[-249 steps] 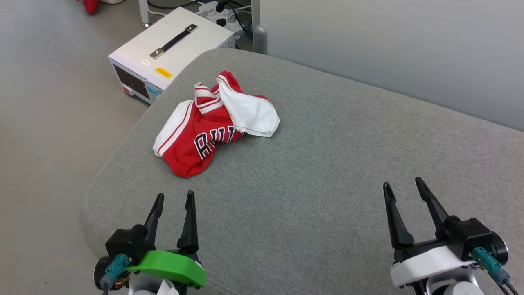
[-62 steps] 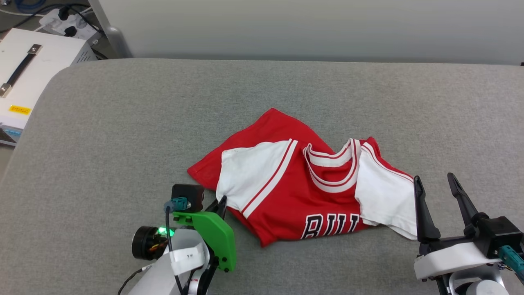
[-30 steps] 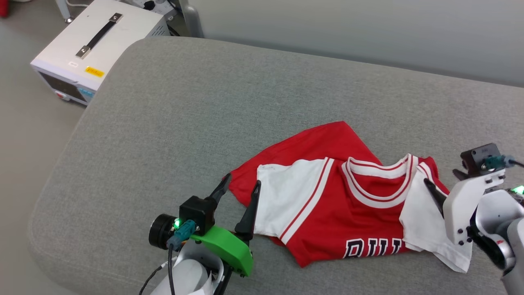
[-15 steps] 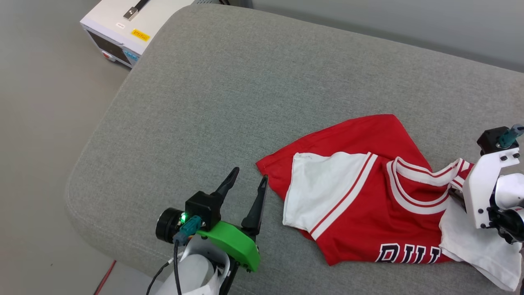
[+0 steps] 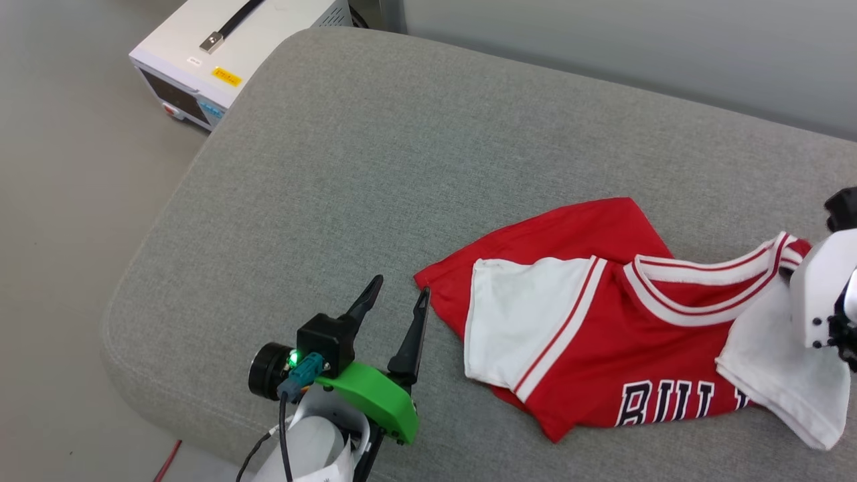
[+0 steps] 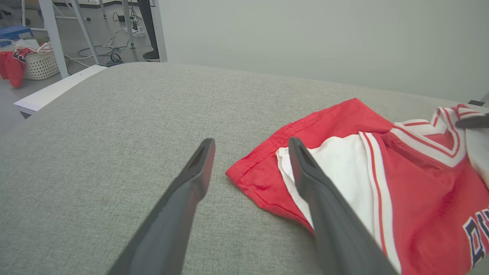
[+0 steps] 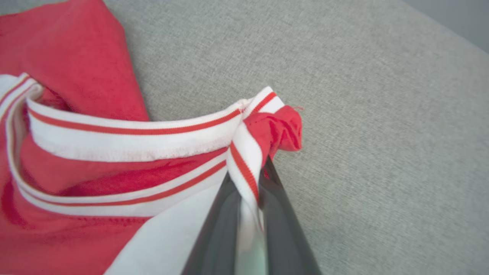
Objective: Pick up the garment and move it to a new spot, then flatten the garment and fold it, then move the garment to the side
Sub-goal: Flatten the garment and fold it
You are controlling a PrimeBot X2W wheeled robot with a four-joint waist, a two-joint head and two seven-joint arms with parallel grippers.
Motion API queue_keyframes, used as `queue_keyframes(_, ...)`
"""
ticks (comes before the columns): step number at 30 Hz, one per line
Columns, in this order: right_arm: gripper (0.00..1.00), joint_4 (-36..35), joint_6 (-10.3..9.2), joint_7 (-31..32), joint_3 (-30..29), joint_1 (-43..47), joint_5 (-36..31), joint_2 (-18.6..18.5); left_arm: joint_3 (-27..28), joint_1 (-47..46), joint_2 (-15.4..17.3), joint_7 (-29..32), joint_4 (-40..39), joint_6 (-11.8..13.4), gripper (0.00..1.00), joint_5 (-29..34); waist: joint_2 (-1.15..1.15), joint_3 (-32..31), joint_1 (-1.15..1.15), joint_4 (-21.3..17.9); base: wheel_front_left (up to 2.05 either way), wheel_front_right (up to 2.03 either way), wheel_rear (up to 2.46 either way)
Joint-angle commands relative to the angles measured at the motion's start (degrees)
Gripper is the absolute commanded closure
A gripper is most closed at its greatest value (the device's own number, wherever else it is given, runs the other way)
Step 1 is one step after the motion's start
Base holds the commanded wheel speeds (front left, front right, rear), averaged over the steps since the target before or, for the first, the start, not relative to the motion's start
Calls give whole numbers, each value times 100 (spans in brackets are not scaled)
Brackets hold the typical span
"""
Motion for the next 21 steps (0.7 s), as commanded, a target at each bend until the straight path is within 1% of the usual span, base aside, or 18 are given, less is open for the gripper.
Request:
queue_keyframes(1, 100, -64, -4, -87, -134, -210, 32, -91, 40, 77, -24, -34, 18, -37, 0, 62, 0, -206, 0, -136, 0, 0, 0)
queue_keyframes(6, 100, -236, -4, -170, -540, -452, 5, -320, 84, 159, -43, -35, 59, -78, 0, 89, 0, -435, 0, -226, 0, 0, 0)
queue_keyframes(11, 100, -369, -4, -232, -854, -802, -159, -642, 133, 231, -67, -35, 87, -100, 0, 102, 0, -596, 0, -252, 0, 0, 0)
queue_keyframes(14, 100, -342, -4, -389, -1105, -1145, -541, -890, 142, 261, -84, -35, 105, -121, 0, 107, 0, -687, 0, -229, 0, 0, 0)
queue_keyframes(15, 100, -258, -4, -653, -1337, -1618, -975, -1106, 167, 288, -104, -35, 91, -132, 0, 114, 0, -772, 0, -166, 0, 0, 0)
queue_keyframes(17, 100, -218, -4, -818, -1338, -1888, -1193, -1179, 194, 314, -115, -35, 71, -136, 0, 117, 0, -816, 0, -130, 0, 0, 0)
queue_keyframes(21, 100, -238, -4, -927, -970, -2171, -1281, -1121, 248, 413, -130, -35, 42, -147, 0, 122, 0, -884, 0, -89, 0, 0, 0)
